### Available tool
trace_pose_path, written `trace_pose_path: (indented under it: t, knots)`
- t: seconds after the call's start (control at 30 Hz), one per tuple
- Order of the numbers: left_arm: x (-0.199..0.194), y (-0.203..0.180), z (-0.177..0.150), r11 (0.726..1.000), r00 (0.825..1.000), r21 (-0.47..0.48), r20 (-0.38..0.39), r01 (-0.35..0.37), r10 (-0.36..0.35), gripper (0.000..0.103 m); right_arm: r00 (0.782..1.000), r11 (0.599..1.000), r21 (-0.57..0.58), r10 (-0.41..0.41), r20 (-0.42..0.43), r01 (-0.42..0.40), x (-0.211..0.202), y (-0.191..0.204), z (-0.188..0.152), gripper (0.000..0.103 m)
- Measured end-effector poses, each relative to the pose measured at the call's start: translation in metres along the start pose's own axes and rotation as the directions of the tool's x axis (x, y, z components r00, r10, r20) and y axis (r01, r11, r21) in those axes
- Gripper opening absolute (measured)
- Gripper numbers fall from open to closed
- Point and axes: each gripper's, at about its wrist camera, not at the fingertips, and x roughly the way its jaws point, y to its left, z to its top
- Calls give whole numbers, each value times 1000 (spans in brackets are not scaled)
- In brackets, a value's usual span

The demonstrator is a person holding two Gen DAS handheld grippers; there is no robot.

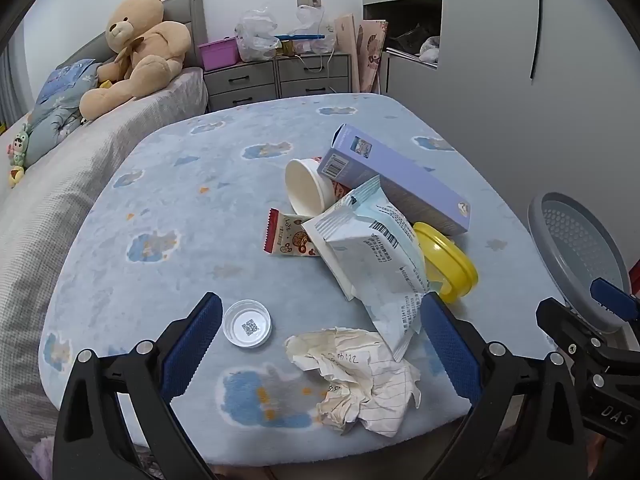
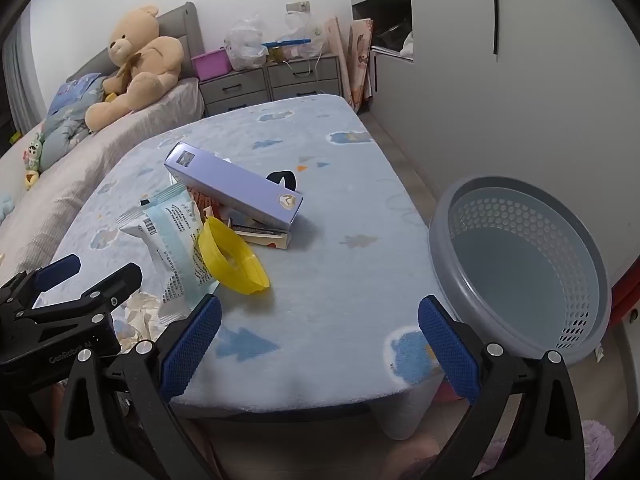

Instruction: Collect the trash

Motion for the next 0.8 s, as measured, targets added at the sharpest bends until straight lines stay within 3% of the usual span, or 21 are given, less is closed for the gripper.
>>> trace_pose_path:
  t: [0.8]
  knots:
    - [-2, 0, 0, 1000, 1000, -4, -7, -2, 2, 95, 1000, 1000, -5, 1, 3, -1, 1, -1, 0, 97]
